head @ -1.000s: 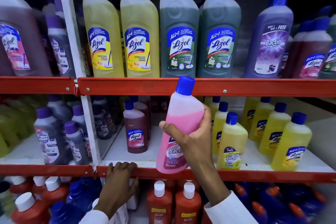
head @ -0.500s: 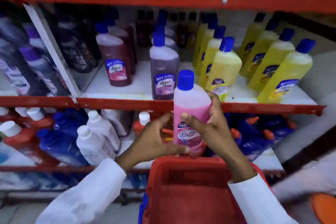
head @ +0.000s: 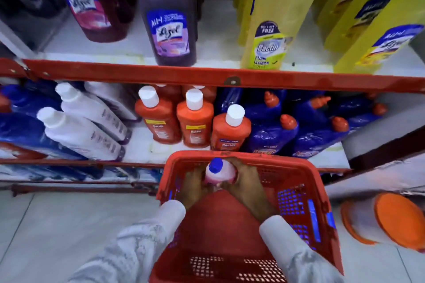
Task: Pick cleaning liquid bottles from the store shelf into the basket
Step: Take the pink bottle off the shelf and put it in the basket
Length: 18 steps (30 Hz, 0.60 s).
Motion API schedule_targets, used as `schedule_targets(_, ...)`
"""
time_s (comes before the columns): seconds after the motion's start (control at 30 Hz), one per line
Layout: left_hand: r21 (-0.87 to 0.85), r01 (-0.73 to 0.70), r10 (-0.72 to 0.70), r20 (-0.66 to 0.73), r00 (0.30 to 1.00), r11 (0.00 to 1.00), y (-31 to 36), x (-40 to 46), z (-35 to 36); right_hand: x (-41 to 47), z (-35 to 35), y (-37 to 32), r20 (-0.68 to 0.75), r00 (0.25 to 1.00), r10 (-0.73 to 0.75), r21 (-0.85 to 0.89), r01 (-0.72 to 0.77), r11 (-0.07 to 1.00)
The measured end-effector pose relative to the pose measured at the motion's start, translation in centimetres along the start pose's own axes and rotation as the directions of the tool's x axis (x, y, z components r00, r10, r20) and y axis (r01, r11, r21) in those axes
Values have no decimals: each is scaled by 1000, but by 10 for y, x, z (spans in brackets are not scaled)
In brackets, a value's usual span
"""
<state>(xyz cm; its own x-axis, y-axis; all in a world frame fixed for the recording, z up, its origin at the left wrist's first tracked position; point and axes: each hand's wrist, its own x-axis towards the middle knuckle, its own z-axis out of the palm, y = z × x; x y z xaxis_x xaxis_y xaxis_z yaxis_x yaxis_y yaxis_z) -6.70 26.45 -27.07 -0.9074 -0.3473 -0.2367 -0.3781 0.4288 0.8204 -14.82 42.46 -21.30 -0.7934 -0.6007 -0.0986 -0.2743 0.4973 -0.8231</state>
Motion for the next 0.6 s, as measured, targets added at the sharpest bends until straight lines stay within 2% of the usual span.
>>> schedule_targets(0.13, 29, 192, -192, 17, 981, 981, -56, 20, 40, 3, 25, 25, 23, 997, 76, 32, -77, 997)
schedule_targets(0.23, 161, 193, -198, 17, 980, 968, -43, 15, 42, 2, 38, 51, 40, 989, 141, 37, -143, 989)
schedule_targets(0.3, 176, 205, -209, 1, 978, 963, -35, 11, 42, 2, 43, 63, 39, 988, 147, 41, -149, 988)
schedule_targets(0.4, 96, 171, -165, -62, 984, 981, -32, 6, 42, 5, 46, 72, 35, 988, 153, 27, -154, 988)
schedule_targets(0.5, -22, 196, -197, -50, 979, 980, -23, 3, 32, 9, 41, 69, 69, 984, 164, -13, -164, 986)
schedule_targets(0.57, -40, 213, -215, -82, 973, 976, -7, -2, 14, 10, 33, 58, 72, 988, 137, -50, -133, 990)
schedule_targets(0.6, -9, 172, -172, -121, 978, 985, 3, -5, 2, 10, 26, 49, 64, 992, 109, -60, -105, 993)
